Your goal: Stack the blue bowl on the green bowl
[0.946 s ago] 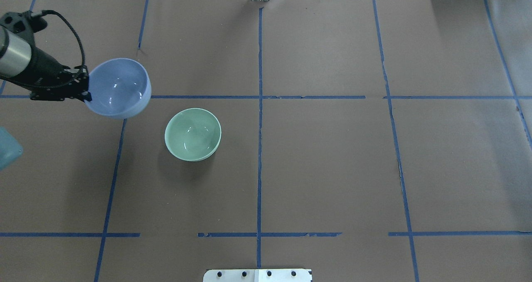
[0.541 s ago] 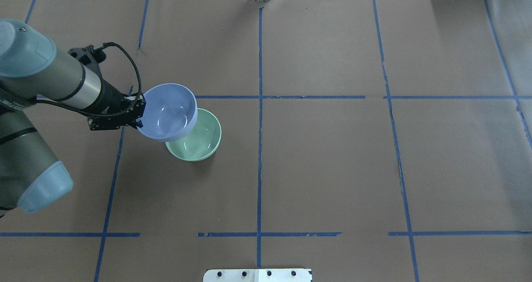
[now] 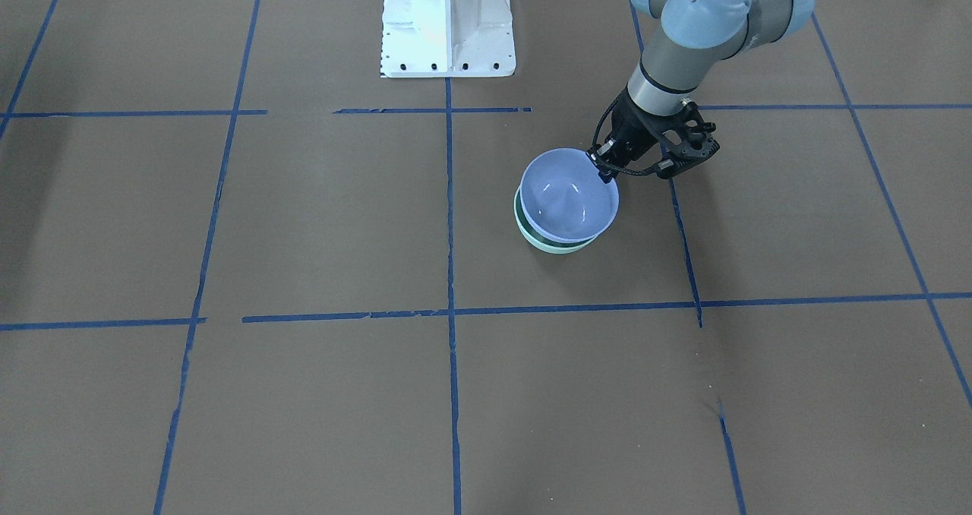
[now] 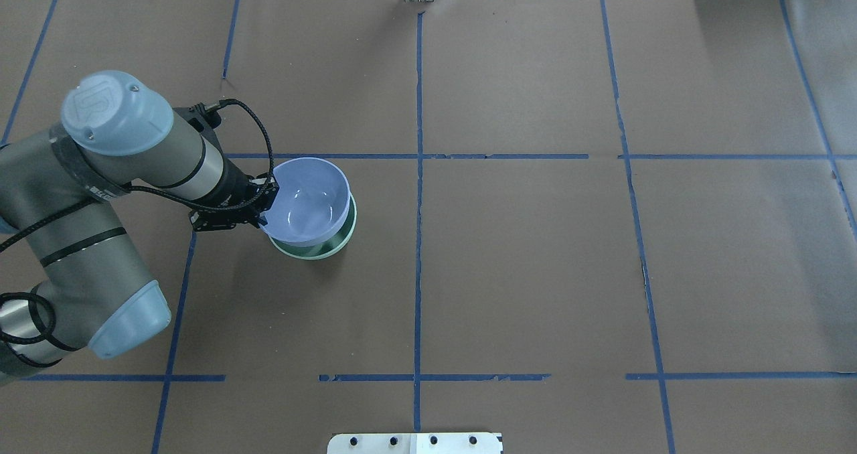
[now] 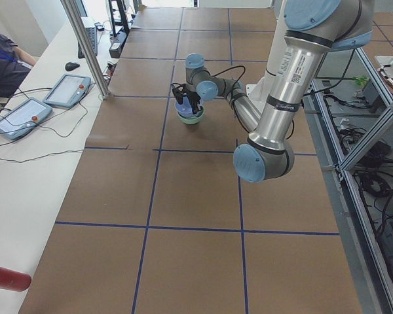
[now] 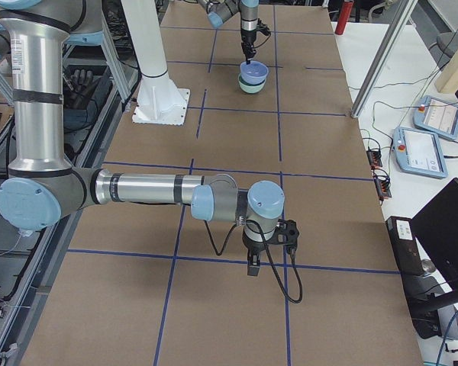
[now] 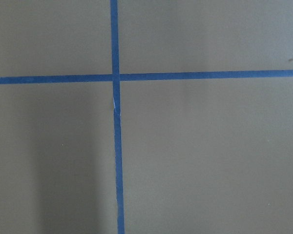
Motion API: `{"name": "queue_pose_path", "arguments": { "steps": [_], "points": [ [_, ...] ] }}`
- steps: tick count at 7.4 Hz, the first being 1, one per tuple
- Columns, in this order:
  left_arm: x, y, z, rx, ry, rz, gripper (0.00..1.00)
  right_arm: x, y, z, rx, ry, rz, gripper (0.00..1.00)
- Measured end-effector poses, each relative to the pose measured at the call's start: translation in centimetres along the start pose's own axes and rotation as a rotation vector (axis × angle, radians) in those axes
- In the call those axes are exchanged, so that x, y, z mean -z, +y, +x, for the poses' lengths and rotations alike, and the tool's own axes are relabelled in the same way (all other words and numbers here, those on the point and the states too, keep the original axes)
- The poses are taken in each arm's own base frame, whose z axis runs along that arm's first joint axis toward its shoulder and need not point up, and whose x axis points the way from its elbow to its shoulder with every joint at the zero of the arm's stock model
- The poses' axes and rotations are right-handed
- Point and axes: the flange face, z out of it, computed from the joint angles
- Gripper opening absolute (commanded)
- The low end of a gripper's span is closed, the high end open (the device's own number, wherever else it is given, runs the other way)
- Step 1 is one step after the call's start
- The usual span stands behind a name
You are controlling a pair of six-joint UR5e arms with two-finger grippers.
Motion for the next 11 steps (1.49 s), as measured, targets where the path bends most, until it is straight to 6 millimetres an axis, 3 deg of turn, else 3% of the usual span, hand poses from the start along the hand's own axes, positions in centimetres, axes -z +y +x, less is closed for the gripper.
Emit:
{"name": "queue_pose_path", "arguments": {
  "steps": [1,2,3,4,6,8,9,11],
  "points": [
    [-0.9,0.5,0.1,-0.002,-0.011,0.000,0.00,0.0,0.0,0.0,0.000,0.000,0.000,1.00],
    [-1.7,0.7,0.2,0.003,-0.022,-0.001,0.32,0.0,0.0,0.0,0.000,0.000,0.000,1.00],
    [-2.1,0.8,0.2,0.006,-0.027,-0.002,0.95,0.0,0.0,0.0,0.001,0.000,0.000,1.00],
    [-2.2,0.8,0.2,0.007,-0.027,0.005,1.00,0.0,0.0,0.0,0.001,0.000,0.000,1.00],
    [-1.3,0.9,0.4,0.000,-0.008,0.024,1.00,0.0,0.0,0.0,0.000,0.000,0.000,1.00],
    [2.5,-0.1,-0.4,-0.027,0.046,0.051,1.00,0.0,0.0,0.0,-0.001,0.000,0.000,1.00],
    [4.6,-2.6,-2.2,-0.076,0.054,0.083,1.00,0.0,0.0,0.0,0.000,0.000,0.000,1.00],
    [7.6,-9.1,-8.9,-0.235,0.012,0.112,1.00,0.0,0.0,0.0,0.000,0.000,0.000,1.00]
  ]
}}
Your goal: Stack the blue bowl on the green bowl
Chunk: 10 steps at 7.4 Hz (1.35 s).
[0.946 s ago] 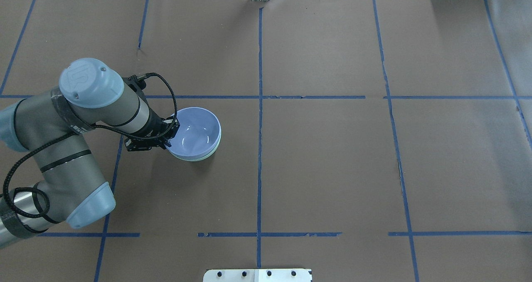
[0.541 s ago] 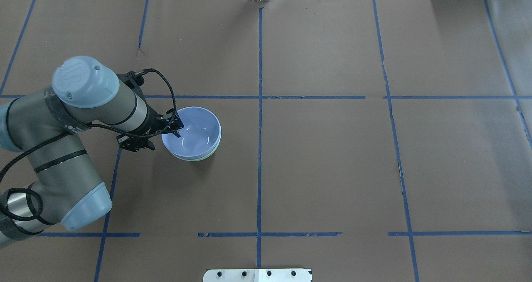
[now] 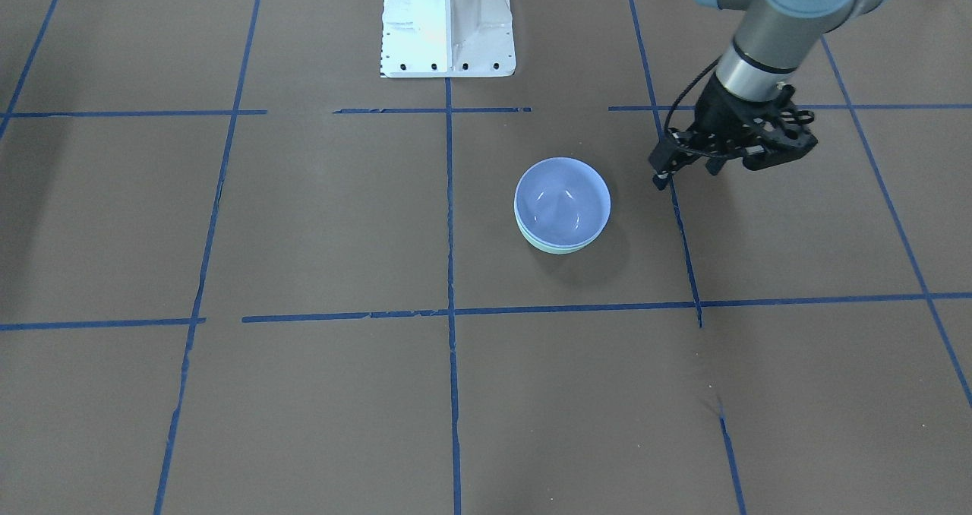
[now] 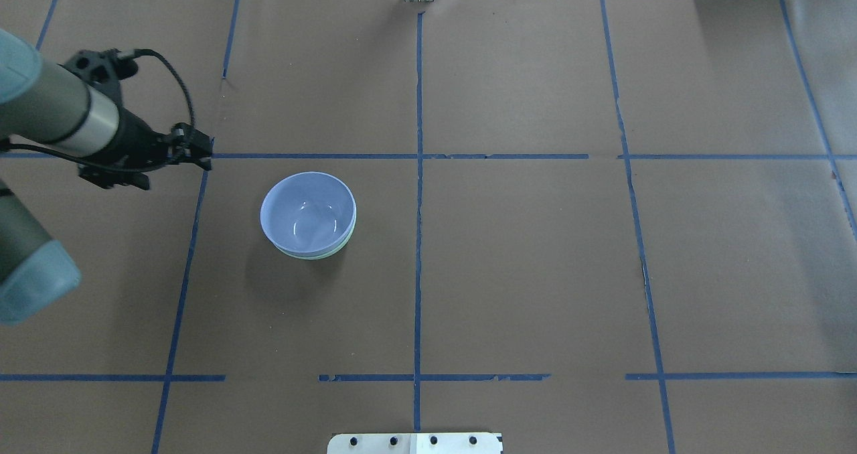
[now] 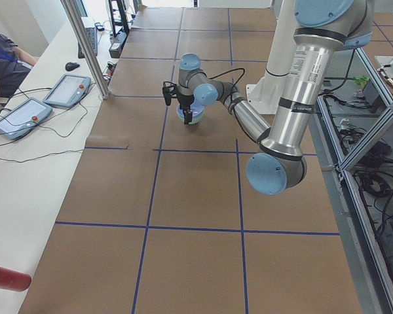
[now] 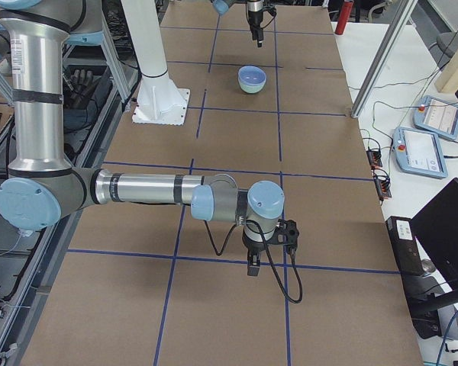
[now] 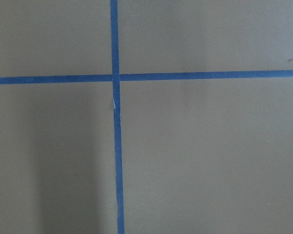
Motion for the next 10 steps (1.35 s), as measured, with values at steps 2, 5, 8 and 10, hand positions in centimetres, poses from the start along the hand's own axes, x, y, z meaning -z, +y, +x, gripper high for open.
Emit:
{"name": "queue_pose_path", "arguments": {
  "steps": [2,5,8,10],
  "points": [
    [2.9,-4.7,-12.1,-0.211,-0.064,0.004,1.00,0.0,0.0,0.0,0.001,0.000,0.000,1.00],
    [6.3,-6.6,-33.1,-0.395,-0.173,-0.033,1.00,0.0,0.0,0.0,0.000,0.000,0.000,1.00],
    [7.3,-5.3,-46.0,-0.367,-0.143,-0.074,1.00,0.0,0.0,0.0,0.000,0.000,0.000,1.00],
    [7.5,-5.3,-46.9,-0.362,-0.137,-0.097,1.00,0.0,0.0,0.0,-0.001,0.000,0.000,1.00]
  ]
}}
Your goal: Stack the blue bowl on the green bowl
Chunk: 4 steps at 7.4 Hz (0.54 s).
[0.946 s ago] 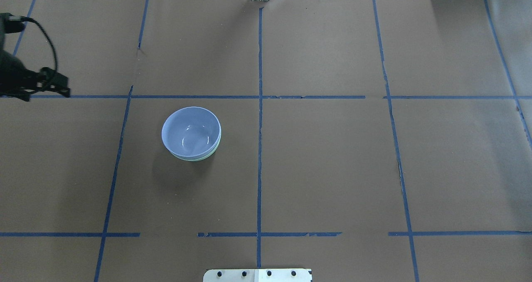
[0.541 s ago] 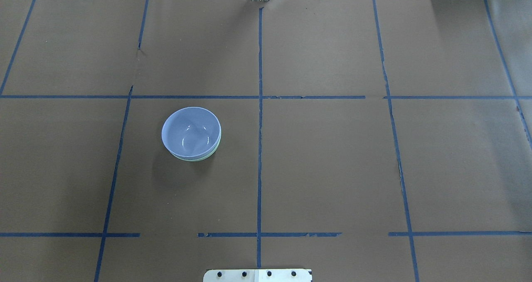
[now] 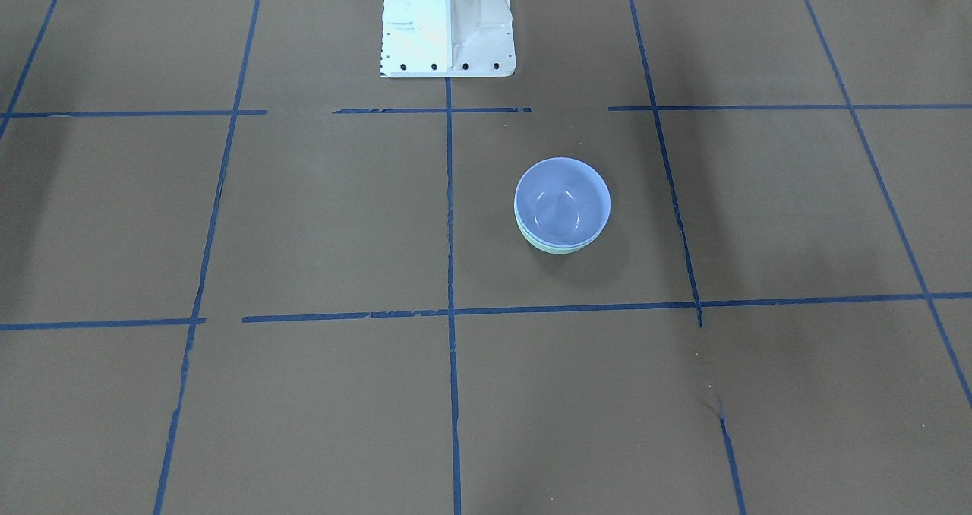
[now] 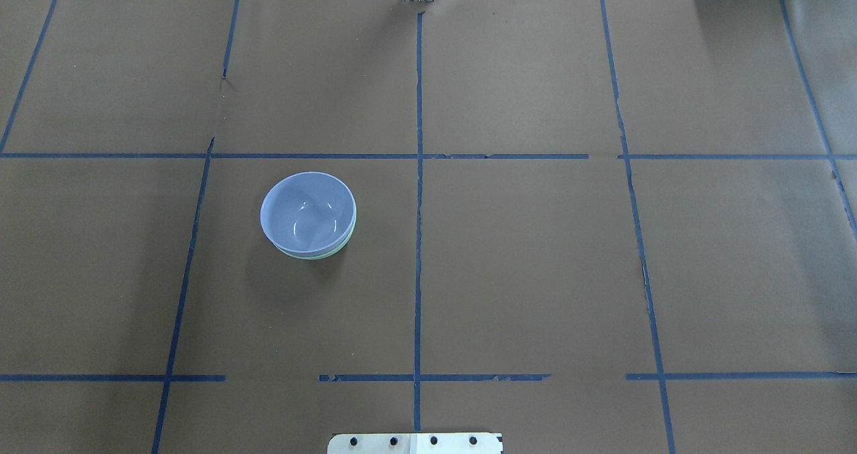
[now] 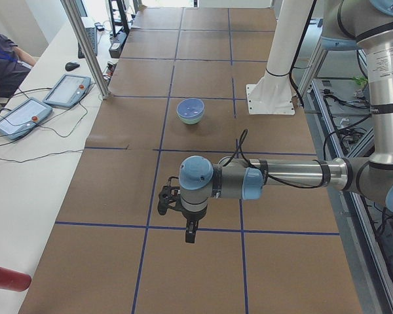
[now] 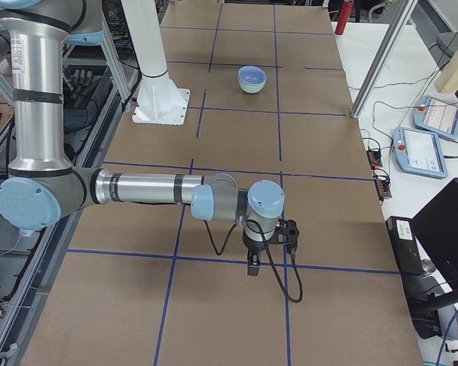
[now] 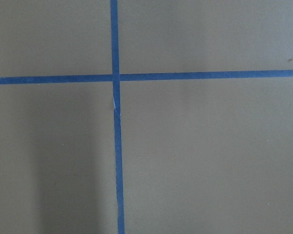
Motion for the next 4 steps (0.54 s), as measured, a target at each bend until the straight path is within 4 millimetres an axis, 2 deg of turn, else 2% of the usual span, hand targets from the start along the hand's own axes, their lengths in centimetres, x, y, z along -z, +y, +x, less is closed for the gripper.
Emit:
{"name": "queue_pose_path", "arguments": {
  "steps": [4],
  "points": [
    [0.21,-0.01,-0.07,-0.003,-0.002,0.002,1.00,0.00,0.01,0.01,0.000,0.000,0.000,1.00]
  ]
}}
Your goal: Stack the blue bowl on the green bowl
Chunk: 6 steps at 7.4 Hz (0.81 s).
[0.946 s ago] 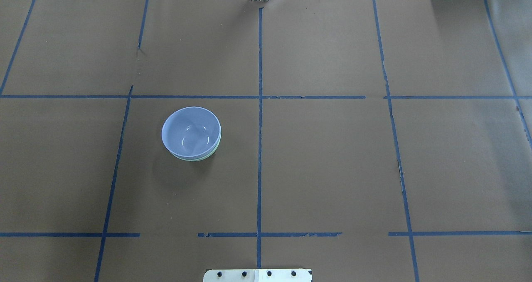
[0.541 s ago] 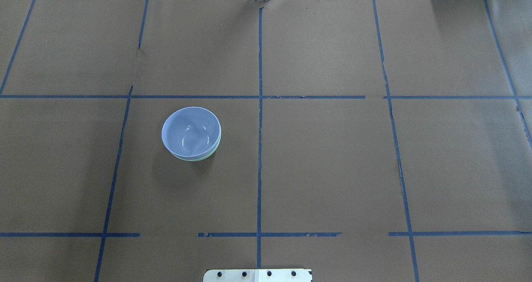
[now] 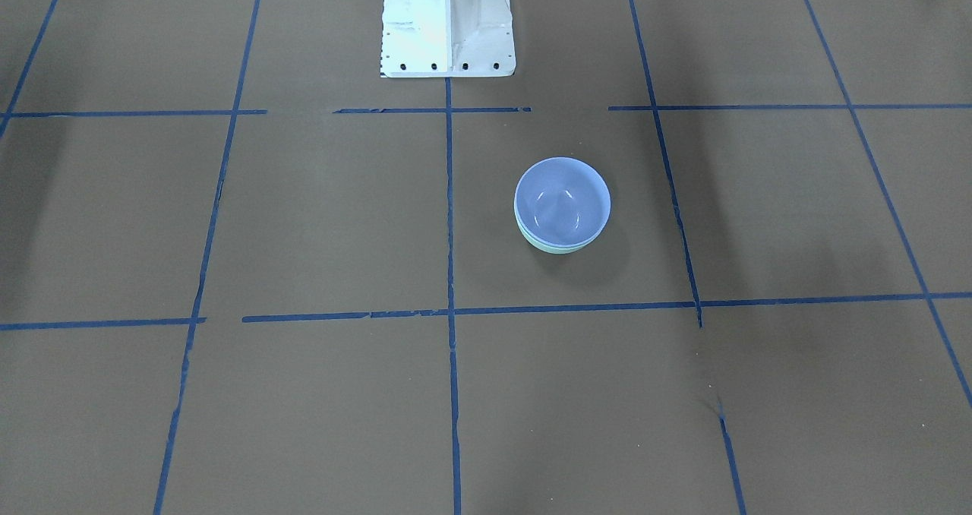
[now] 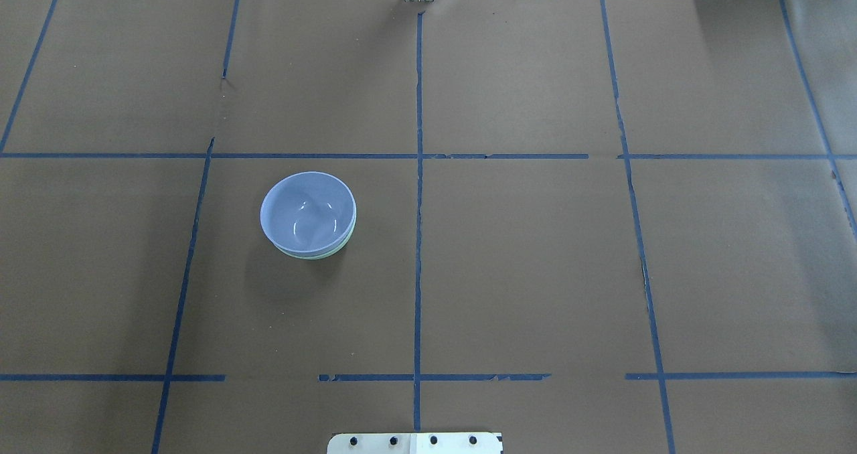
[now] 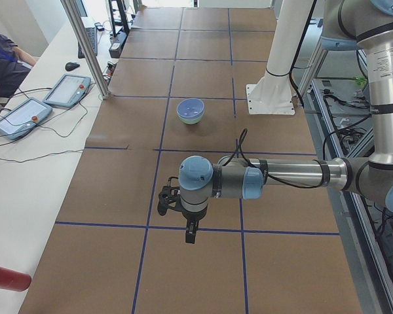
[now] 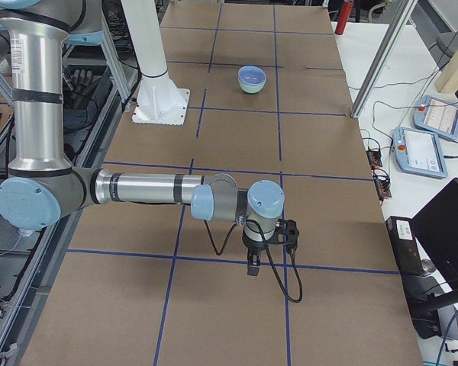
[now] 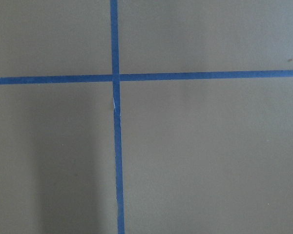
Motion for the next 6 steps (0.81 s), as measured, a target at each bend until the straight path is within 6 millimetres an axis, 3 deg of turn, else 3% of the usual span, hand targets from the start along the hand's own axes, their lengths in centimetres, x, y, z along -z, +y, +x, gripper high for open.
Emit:
{"name": "queue_pose_path", "arguments": {
  "steps": [6],
  "points": [
    [1.5,-1.0,1.2,-0.049,-0.004,0.044,1.00,0.0,0.0,0.0,0.001,0.000,-0.001,1.00]
  ]
}}
